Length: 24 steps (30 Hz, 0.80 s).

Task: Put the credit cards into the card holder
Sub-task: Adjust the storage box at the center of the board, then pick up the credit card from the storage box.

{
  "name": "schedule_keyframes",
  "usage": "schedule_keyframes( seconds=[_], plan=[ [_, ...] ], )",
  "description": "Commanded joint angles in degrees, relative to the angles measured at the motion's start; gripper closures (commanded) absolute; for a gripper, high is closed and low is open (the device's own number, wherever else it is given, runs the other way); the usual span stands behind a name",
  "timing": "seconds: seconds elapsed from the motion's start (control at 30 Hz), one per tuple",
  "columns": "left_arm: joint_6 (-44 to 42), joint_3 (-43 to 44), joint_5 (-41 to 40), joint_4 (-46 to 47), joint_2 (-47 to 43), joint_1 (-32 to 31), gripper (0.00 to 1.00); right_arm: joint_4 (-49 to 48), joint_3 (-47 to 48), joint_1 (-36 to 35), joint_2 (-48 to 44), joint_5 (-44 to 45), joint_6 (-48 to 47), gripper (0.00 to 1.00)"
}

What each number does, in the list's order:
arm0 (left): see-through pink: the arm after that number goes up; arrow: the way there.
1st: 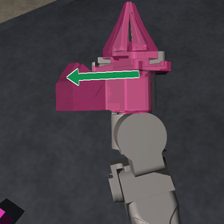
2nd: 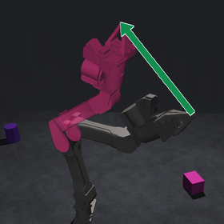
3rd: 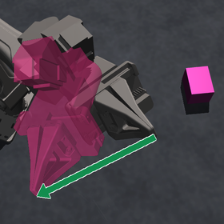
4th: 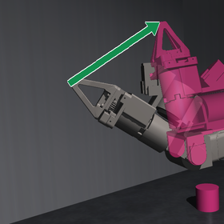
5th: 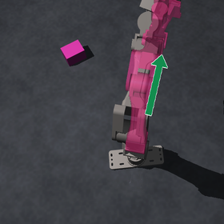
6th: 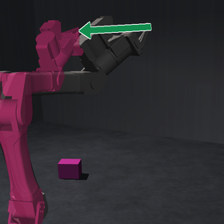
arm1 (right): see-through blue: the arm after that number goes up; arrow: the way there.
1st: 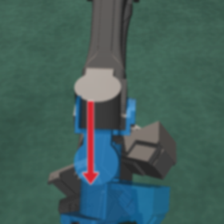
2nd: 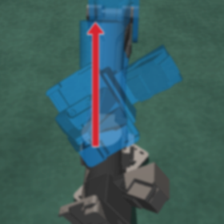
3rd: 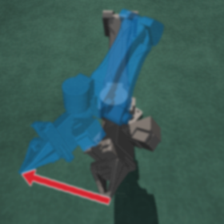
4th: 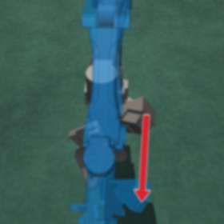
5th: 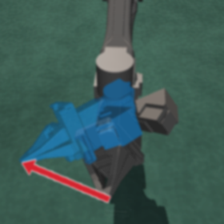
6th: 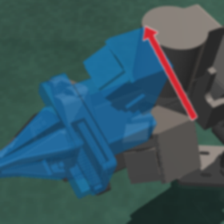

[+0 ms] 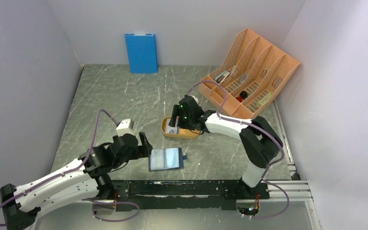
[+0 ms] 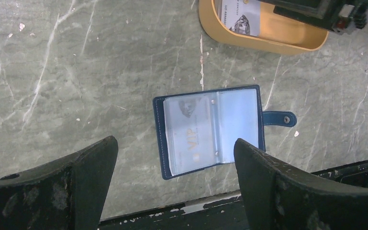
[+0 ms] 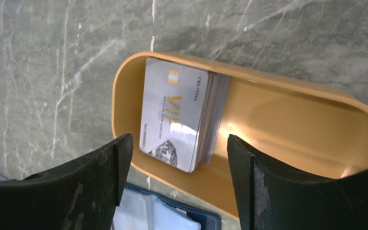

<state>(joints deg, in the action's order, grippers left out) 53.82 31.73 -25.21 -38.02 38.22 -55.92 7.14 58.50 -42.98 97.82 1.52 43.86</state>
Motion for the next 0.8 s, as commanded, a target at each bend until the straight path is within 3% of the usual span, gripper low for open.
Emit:
schedule_keyframes(
  seconds=[0.0, 0.3, 0.57, 0.77],
  plan=[
    [0.48, -0.08, 0.81, -0.19, -0.56, 0.32, 0.06, -0.72, 2.35, -0.34, 3.09, 2.1, 0.91, 0.25],
    [0.74, -0.32, 0.89, 0.12, -0.01, 0.35, 0.06, 0.97, 2.97, -0.38, 7.06, 1.42, -0.37, 0.32],
    [1.02, -0.51, 0.91, 0.29, 0.34, 0.36, 0.06, -1.7, -0.77, 0.41, 5.48, 0.2, -0.18, 0.57],
    [0.94, -0.45, 0.83, 0.31, 1.08, 0.33, 0.06, -3.03, -2.91, 1.51, 4.35, -0.85, -0.02, 0.69]
  ],
)
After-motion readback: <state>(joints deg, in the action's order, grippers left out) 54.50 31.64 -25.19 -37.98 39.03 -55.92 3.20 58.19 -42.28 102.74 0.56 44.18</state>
